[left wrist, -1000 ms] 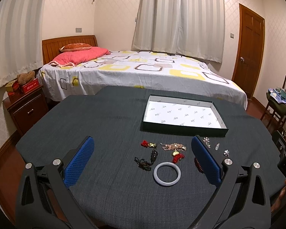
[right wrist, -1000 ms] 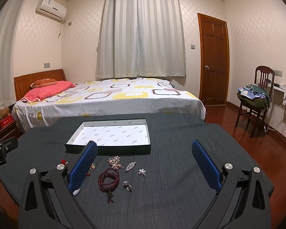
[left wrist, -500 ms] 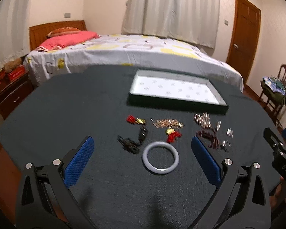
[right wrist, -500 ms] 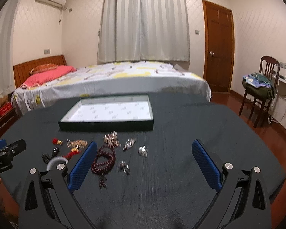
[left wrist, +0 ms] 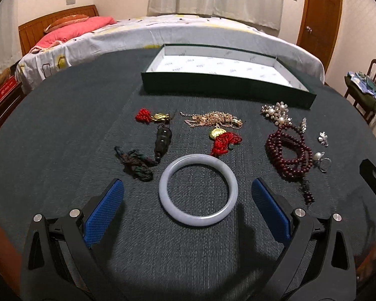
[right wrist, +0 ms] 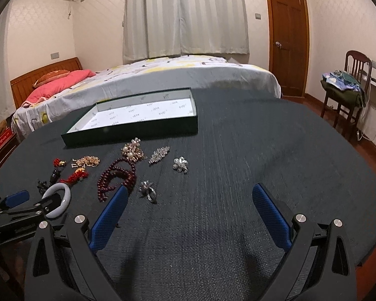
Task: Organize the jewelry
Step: 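Close the left gripper around the white jade bangle while the right gripper approaches the silver ring, then lift the bangle with the left gripper while the right gripper grasps the silver ring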
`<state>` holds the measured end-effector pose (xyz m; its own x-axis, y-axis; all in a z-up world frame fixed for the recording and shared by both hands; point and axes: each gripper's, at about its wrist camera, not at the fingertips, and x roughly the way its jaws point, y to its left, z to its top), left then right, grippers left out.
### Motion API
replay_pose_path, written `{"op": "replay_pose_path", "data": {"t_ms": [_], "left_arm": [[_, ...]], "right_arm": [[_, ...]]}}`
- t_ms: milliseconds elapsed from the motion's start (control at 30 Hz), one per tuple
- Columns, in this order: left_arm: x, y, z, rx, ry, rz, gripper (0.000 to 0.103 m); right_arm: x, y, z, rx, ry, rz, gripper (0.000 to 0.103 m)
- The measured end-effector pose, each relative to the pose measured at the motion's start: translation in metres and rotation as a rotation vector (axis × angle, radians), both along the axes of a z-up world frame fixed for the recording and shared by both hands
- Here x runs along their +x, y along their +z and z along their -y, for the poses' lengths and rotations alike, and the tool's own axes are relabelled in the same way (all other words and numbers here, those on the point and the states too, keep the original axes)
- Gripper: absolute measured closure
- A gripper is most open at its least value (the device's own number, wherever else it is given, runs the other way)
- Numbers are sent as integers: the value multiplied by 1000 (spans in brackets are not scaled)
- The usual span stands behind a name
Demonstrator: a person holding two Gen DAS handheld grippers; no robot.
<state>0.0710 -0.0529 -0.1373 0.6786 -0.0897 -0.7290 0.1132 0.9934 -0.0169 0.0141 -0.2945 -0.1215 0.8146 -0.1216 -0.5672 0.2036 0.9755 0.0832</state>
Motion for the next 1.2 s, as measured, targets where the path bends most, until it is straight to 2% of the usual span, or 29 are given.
{"op": "replay_pose_path", "data": {"t_ms": [100, 133, 167, 300, 533, 833, 867, 900, 967, 1133, 1200], "left_arm": [[5, -6, 4, 18, -8, -12, 7], [7, -8, 5, 20, -11, -23, 17], [9, -11, 5, 16, -16, -38, 22], [6, -11, 6, 22, -40, -21, 32], [4, -11, 4, 23, -52, -17, 34], [-1, -2, -14, 34, -11, 5, 34], [-1, -1, -15, 34, -7, 8, 34], [-1, 1, -17, 32, -3, 13, 34], [-1, 2, -19, 34, -2, 17, 34], [-1, 4, -20, 23, -6, 14, 34], [-3, 5, -21, 20, -8, 17, 34]], "right_arm": [[1, -3, 2, 11, -3, -11, 6], [1, -3, 3, 13, -3, -15, 6], [2, -4, 3, 14, -3, -17, 6], [5, -6, 4, 22, -3, -25, 6], [13, -9, -3, 26, 43, -55, 6], [35, -13, -17, 13, 109, -102, 8], [38, -14, -17, 15, 114, -111, 12], [41, -15, -18, 13, 120, -121, 27], [49, -19, -21, 10, 134, -160, 49], [56, -21, -27, 3, 151, -167, 49], [59, -21, -30, -7, 164, -172, 53]]}}
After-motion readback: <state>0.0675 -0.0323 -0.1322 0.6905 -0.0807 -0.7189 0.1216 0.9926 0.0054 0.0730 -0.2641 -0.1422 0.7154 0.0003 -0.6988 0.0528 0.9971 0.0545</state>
